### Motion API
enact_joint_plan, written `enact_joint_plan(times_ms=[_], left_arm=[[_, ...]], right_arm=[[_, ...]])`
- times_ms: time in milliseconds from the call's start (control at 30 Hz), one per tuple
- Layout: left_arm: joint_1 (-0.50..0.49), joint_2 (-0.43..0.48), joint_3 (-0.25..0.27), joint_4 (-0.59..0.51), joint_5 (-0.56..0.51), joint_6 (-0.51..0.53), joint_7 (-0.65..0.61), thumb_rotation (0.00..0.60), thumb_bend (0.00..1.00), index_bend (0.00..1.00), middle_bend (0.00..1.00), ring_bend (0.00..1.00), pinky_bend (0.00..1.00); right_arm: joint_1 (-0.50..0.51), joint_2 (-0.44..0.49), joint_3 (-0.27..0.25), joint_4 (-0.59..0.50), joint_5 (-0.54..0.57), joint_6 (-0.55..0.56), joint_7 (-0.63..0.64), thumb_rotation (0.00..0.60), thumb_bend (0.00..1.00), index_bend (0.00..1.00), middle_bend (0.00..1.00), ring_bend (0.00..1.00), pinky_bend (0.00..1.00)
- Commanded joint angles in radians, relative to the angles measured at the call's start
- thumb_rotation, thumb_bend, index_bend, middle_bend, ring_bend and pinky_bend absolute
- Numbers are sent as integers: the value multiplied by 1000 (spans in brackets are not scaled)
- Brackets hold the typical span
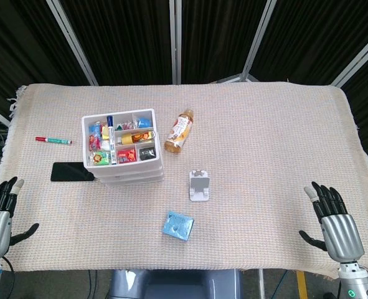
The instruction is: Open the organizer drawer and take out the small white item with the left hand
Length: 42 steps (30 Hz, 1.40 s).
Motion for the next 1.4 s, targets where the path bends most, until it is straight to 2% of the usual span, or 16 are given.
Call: enact_joint_plan(times_ms=[33,700,767,800,867,900,967,1000,1100,1200,1400], left_arm=[[-1,3,1,-3,0,-2,-2,600,16,0,0,0,0],[-7,-1,4,-4,12,-7,-8,600,35,0,0,0,0],[-9,-9,2,-1,29,4,-24,600,64,0,0,0,0],[-11,-13,1,1,38,10,-33,600,109,0,0,5,13],[-14,-26,-2,5,60,24,-60,600,212,0,73,110,116],[-16,-34,-3,8,70,30,-77,600,270,0,166,217,213],[-23,-49,-5,13,87,36,-105,600,334,0,307,351,321],[-29,-54,-1,10,95,28,-130,600,387,0,429,455,400],[-46,-65,6,-1,109,6,-194,600,498,0,623,621,507],[-77,-68,23,-19,124,-47,-273,600,535,0,700,685,544],[-150,-36,69,-98,109,-214,-409,600,636,0,742,721,578]], right_arm=[[0,-1,0,1,-1,0,-1,600,20,0,0,0,0],[-4,8,1,-9,2,3,8,600,19,0,0,0,0],[-4,9,-1,-10,1,3,10,600,19,0,0,0,0],[-4,9,-1,-9,2,2,11,600,19,0,0,0,0],[-4,10,-1,-9,6,-1,13,600,19,0,0,0,0],[-4,11,-1,-11,7,-2,15,600,19,0,0,0,0],[-4,12,-2,-13,6,-3,15,600,20,0,0,0,0],[-4,12,-3,-14,4,-2,13,600,20,0,0,0,0],[-5,12,-6,-14,3,-5,9,600,20,0,0,0,0],[-5,14,-7,-18,6,-10,7,600,19,0,0,0,0],[-6,21,-5,-24,10,-10,17,600,19,0,0,0,0]])
